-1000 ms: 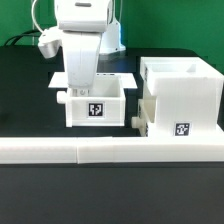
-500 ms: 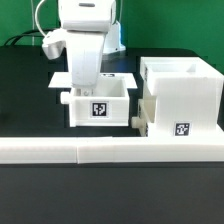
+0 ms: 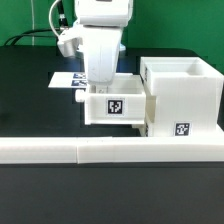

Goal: Assemble drawer

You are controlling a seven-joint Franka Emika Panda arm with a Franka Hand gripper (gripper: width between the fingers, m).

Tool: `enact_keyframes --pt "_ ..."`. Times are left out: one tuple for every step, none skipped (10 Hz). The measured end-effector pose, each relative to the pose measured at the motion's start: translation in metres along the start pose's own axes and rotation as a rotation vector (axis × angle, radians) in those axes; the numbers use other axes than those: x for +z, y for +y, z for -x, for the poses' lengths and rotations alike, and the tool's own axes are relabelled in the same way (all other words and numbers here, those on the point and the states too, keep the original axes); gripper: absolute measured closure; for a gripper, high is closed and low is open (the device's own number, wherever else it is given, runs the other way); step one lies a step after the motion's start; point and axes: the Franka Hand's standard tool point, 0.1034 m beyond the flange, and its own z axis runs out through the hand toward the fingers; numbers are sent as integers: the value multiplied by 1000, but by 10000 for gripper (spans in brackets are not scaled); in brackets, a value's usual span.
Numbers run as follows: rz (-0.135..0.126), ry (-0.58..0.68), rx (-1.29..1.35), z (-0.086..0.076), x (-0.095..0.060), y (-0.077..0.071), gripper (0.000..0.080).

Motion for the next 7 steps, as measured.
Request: enact_keyframes --pt "0 0 1 1 0 0 757" --pt "-1 0 1 0 0 0 757" --pt "-2 0 -5 -4 0 -1 757" --pt "-5 0 -8 -4 1 -2 757" --pt "-9 -1 -9 -5 1 -3 757" --pt "-41 -7 -7 -3 2 -7 757" --pt "-44 -7 -6 -2 2 -7 757"
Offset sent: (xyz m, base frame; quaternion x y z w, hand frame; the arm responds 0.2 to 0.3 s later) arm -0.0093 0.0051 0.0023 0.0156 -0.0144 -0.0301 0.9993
